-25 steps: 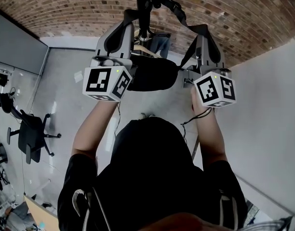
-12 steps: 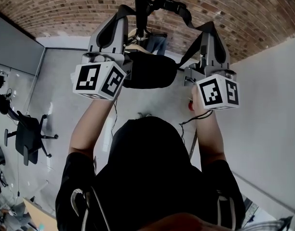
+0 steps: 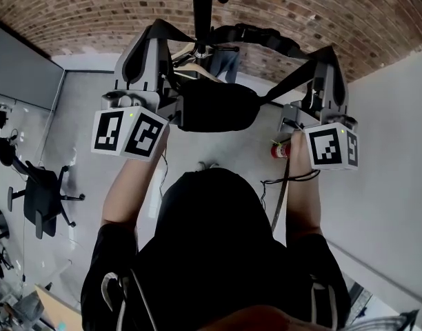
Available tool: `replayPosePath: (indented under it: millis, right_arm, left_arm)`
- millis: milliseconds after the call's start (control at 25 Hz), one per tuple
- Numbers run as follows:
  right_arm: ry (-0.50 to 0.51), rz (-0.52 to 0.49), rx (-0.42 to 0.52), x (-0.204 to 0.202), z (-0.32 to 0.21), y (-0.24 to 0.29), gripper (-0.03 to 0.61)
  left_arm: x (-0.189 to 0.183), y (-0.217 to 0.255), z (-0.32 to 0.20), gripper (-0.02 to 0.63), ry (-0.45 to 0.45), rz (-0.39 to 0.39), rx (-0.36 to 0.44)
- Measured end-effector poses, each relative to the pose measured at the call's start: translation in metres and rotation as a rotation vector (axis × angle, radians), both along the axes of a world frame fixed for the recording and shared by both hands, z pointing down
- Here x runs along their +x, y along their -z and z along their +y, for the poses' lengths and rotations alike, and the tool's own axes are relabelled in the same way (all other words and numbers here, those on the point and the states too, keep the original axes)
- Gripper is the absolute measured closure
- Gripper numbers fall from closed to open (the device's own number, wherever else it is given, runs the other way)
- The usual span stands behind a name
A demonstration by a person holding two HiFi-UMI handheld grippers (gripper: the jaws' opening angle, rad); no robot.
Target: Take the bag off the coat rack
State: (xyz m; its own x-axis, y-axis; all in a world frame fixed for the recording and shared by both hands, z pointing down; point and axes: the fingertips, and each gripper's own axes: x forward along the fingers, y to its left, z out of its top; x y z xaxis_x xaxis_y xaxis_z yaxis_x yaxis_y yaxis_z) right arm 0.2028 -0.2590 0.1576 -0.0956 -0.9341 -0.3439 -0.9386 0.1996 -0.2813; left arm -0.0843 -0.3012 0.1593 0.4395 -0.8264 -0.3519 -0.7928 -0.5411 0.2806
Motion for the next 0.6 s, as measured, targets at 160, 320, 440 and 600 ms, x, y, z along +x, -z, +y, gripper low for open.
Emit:
replayPosePath:
  millis: [160, 320, 440, 600]
  right_arm:
    - [-0.003, 0.031, -0.008, 0.004, 0.009, 0.001, 0.555]
    - [-0.010, 0.084, -0.029, 0.002, 0.021, -0.012, 0.555]
    - [-0.032, 0.129, -0.063, 0.004, 0.027, -0.032, 0.555]
    - [-0.031, 0.167, -0.119, 0.004, 0.030, -0.060, 0.555]
  left_arm:
    - [-0.008, -0.006, 0.008, 0.589, 0.001, 0.002, -0.024]
    - [-0.016, -0.024, 0.013, 0.589, -0.001, -0.009, -0.075]
    - [-0.019, -0.042, 0.017, 0.589, 0.009, -0.045, -0.104]
    - [-0.022, -0.071, 0.023, 0.589, 0.036, -0.096, -0.151]
